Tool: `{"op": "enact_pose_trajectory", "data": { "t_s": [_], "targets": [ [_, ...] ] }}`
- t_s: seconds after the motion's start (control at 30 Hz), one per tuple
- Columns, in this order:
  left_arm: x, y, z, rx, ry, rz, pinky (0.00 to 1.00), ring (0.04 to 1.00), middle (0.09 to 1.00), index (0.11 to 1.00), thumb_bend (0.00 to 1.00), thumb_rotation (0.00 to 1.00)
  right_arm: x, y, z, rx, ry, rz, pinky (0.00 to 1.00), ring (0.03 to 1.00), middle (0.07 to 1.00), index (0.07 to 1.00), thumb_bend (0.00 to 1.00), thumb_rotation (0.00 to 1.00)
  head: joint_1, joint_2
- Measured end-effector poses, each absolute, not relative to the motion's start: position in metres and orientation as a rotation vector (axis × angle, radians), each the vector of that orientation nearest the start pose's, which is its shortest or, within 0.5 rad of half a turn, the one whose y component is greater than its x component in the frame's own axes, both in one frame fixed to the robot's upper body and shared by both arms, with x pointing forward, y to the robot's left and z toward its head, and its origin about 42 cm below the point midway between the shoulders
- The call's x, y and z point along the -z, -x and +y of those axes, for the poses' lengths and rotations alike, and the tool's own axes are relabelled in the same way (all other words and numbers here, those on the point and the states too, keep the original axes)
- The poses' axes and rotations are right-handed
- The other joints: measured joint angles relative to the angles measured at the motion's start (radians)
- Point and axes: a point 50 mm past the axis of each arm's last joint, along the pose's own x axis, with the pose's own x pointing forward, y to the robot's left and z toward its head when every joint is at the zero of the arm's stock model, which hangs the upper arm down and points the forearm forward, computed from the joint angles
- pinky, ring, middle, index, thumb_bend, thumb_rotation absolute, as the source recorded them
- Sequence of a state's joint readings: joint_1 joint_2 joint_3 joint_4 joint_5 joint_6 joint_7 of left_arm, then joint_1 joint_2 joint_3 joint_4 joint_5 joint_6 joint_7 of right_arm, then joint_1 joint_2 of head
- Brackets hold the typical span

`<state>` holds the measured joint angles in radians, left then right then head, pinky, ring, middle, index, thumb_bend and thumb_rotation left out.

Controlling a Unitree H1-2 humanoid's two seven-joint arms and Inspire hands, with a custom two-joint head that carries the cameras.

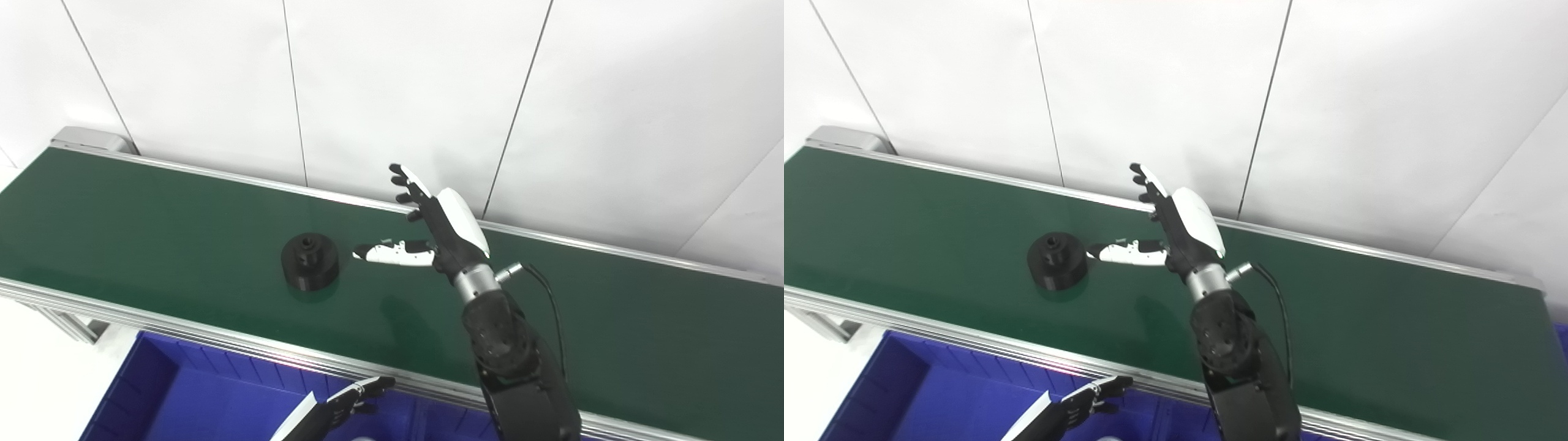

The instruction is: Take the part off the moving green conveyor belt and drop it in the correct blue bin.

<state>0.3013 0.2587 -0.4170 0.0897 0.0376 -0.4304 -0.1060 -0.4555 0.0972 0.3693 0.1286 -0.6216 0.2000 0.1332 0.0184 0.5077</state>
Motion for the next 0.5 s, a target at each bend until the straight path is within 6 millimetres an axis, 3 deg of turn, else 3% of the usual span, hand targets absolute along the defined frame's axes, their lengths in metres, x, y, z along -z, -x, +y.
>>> {"op": "enact_pose_trajectory", "data": {
  "t_s": [0.13, 0.5],
  "targets": [
    [-0.023, -0.138, 0.194, 0.531, -0.153, 0.014, 0.82, 0.89, 0.903, 0.889, 0.77, 0.62, -0.202, -0.388, -0.022, -0.48, 0.736, -0.236, 0.81, 0.874, 0.923, 0.974, 0.94, 0.45, 0.003, 0.002],
    [-0.024, -0.137, 0.189, 0.558, -0.153, 0.011, 0.77, 0.878, 0.908, 0.886, 0.77, 0.62, -0.189, -0.399, 0.003, -0.565, 0.862, -0.208, 0.81, 0.862, 0.912, 0.963, 0.95, 0.43, 0.026, 0.002]
  ]
}}
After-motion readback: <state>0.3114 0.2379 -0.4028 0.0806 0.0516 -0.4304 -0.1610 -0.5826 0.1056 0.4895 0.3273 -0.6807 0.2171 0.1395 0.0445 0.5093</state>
